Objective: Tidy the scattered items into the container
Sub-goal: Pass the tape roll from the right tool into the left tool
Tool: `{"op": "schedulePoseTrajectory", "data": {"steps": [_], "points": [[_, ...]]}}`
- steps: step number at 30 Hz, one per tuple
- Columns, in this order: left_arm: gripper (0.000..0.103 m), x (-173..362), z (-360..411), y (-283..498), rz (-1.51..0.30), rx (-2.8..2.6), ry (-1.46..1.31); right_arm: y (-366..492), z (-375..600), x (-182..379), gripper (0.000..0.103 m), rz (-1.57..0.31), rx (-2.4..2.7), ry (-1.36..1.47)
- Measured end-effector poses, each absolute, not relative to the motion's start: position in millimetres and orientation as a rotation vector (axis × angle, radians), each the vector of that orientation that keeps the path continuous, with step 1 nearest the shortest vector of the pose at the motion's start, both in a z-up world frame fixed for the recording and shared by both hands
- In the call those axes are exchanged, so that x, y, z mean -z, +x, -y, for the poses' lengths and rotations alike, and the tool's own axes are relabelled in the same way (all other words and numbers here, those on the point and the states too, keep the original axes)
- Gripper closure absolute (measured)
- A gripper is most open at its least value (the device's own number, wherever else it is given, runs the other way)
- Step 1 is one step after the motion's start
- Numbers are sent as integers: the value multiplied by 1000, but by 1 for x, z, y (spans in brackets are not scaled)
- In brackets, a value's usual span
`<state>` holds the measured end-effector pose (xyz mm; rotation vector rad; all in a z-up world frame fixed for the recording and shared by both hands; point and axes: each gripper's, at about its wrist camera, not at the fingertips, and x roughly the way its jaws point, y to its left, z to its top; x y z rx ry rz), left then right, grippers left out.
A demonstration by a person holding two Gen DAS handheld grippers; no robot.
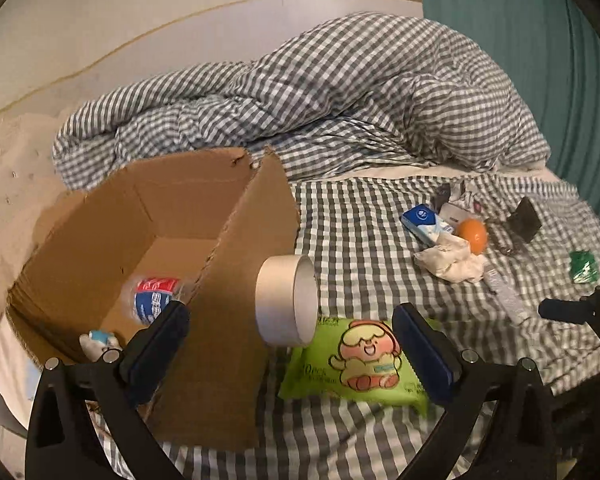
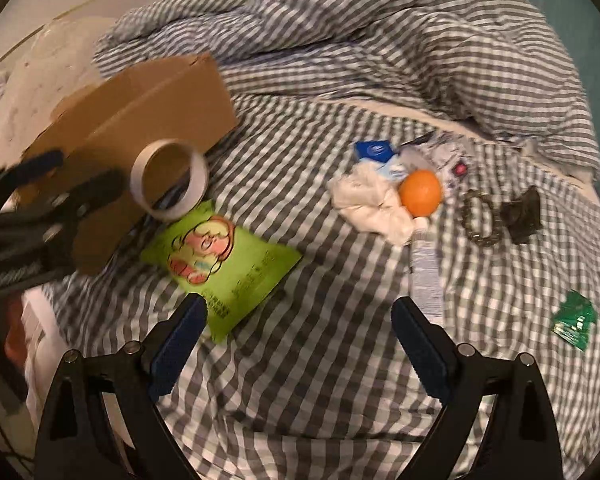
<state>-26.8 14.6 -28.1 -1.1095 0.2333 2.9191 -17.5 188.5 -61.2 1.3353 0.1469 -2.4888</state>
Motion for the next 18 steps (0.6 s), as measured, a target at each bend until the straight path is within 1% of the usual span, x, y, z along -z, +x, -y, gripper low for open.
{"op": "schedulePoseTrajectory", "data": {"steps": [4,7,8,10,14,16,18], "points": [[0,43,-29,-36,-258,-2868,-1109,-23,-185,72,9,-220,2417,1292],[0,58,-35,-43,-324,-2857,-1111,-26,-180,78,9,-253,2349,1258],[0,65,-35,-49,-373,-2886,-1134,-28,-179,80,9,-255,2332,1250],[0,73,-35,-57,-475,-2959,-1137,-34,-181,85,9,-243,2317,1251],[0,80,-32,-70,-537,-3058,-1142,-45,-189,93,9,-147,2293,1268],[0,89,-40,-77,-651,-3073,-1140,-49,-190,98,9,-130,2289,1278],[0,104,-51,-83,-818,-3063,-1154,-52,-190,103,9,-119,2288,1289]]}}
